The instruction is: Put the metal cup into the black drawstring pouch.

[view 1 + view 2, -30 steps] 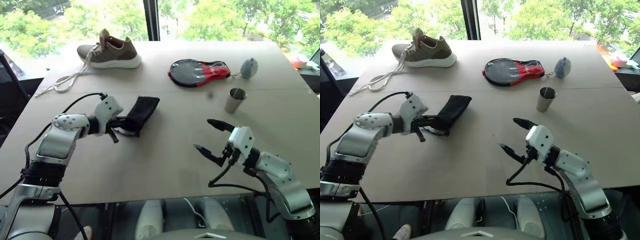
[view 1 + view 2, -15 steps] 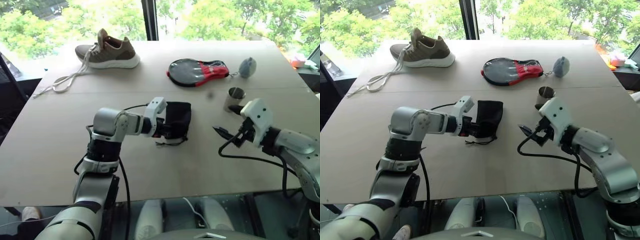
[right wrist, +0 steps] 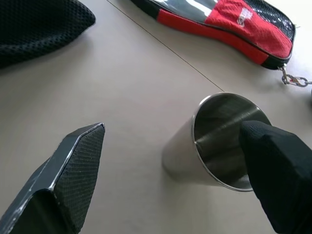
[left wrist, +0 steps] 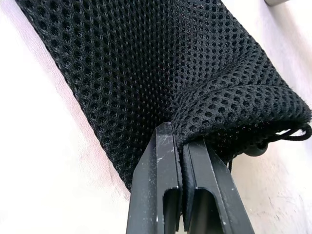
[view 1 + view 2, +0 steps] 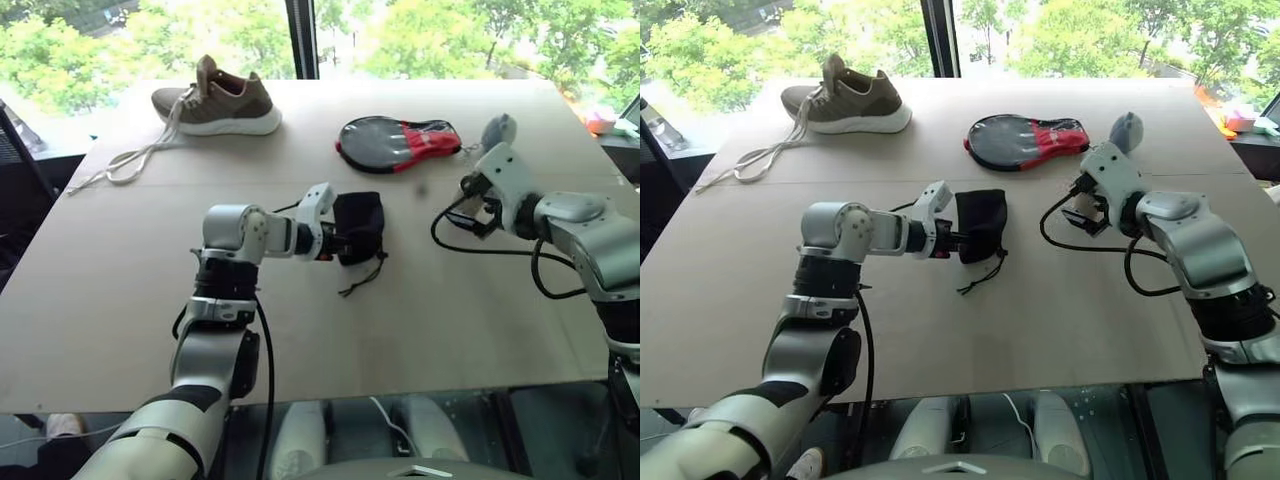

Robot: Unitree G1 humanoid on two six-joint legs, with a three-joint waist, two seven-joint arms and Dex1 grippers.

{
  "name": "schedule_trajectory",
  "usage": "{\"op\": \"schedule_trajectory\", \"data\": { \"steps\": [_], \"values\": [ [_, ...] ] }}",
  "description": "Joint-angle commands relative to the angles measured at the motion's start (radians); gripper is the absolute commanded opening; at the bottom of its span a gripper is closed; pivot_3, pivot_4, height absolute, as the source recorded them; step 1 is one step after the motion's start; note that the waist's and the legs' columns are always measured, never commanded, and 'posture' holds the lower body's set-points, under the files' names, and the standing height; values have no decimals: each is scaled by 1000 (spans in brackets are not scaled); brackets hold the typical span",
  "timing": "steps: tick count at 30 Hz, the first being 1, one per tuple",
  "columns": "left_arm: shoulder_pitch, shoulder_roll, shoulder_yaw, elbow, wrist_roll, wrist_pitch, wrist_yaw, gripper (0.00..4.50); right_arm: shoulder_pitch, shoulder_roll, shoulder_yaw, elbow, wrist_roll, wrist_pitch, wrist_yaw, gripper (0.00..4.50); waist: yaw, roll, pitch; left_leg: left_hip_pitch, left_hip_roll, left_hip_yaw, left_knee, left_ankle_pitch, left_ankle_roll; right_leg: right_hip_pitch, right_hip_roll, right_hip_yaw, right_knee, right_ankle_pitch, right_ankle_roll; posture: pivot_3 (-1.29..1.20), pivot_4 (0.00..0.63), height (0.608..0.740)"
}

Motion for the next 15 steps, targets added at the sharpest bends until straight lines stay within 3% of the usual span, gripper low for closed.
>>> {"op": "schedule_trajectory", "data": {
  "steps": [1, 3, 6, 13, 15],
  "values": [
    [-11, -5, 8, -20, -4, -19, 15, 32, -64, -14, 36, 51, -43, -25, 48, 4500, 0, 0, 0, -2, 0, 0, 0, 0, -1, -2, 0, 0, 0, 0, 0, 0, 150, 740],
    [-2, -6, 4, -32, -2, -24, 21, 32, -89, -20, 67, 84, -59, -36, 90, 4500, 0, 0, 0, -6, 0, 0, 1, 1, -1, -5, 0, -1, 1, 0, 0, 0, 150, 740],
    [16, 3, -29, -55, 10, -55, 17, 0, -126, -22, 117, 142, -82, -53, 156, 3677, 0, 0, 0, -9, 0, 0, 2, 1, -1, -7, 0, -1, 1, 0, 0, 0, 150, 740],
    [35, 0, -39, -77, 7, -75, 30, 0, -171, -10, 177, 302, -173, -188, 223, 114, 0, 0, 0, -9, 0, -1, 2, 1, -1, -7, 0, -1, 1, 0, 0, 0, 150, 740],
    [35, -7, -21, -73, -1, -54, 40, 0, -145, -30, 151, 256, -173, -212, 238, 46, -1, 0, 0, -9, 0, 0, 2, 1, -1, -7, 0, -1, 1, 0, 0, 0, 150, 740]
  ]
}}
